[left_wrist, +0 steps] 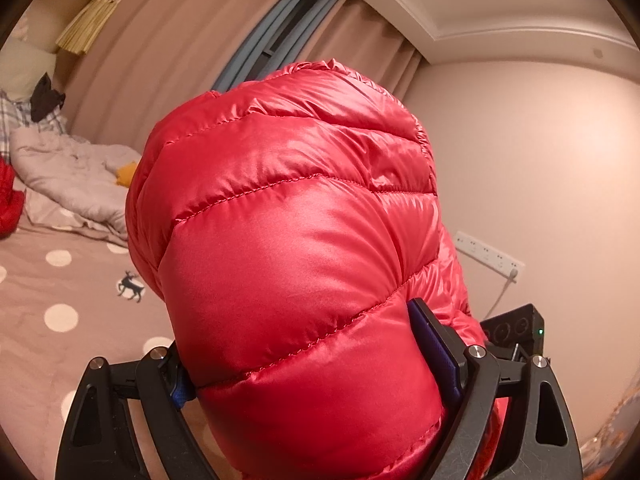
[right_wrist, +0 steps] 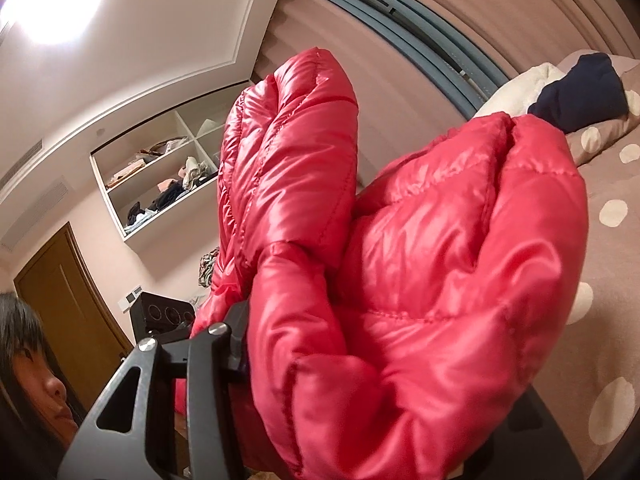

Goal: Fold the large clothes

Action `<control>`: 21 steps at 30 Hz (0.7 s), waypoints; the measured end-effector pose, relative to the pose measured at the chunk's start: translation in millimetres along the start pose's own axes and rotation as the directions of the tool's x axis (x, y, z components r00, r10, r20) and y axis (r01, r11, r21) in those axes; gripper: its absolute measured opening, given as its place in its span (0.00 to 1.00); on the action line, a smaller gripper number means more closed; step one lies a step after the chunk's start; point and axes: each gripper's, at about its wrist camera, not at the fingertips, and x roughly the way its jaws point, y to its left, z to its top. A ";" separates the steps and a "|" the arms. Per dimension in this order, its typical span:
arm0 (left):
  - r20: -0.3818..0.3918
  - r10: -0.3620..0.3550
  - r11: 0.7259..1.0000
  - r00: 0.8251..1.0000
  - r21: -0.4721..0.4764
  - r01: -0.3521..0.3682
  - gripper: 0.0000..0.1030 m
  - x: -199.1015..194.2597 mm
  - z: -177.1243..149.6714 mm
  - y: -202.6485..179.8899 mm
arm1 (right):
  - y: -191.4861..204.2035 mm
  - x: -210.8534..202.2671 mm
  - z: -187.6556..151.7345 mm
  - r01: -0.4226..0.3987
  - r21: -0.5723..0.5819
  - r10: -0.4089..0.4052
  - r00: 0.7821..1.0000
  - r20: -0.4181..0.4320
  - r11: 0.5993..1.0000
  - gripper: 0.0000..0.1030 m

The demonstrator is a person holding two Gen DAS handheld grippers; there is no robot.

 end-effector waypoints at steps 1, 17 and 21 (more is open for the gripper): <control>-0.003 0.003 1.000 1.000 0.000 -0.003 0.86 1.8 1.4 1.7 | -1.4 1.2 -1.8 0.001 -0.001 -0.001 1.000 0.002 1.000 0.48; -0.002 0.088 0.996 0.996 -0.001 -0.088 0.87 59.2 37.7 73.7 | -43.0 70.1 34.9 0.137 -0.054 -0.137 0.991 0.001 0.989 0.52; -0.069 0.228 0.973 0.971 -0.014 -0.229 0.95 101.2 11.5 138.8 | -91.8 111.6 30.2 0.307 -0.099 -0.313 0.949 -0.044 0.947 0.76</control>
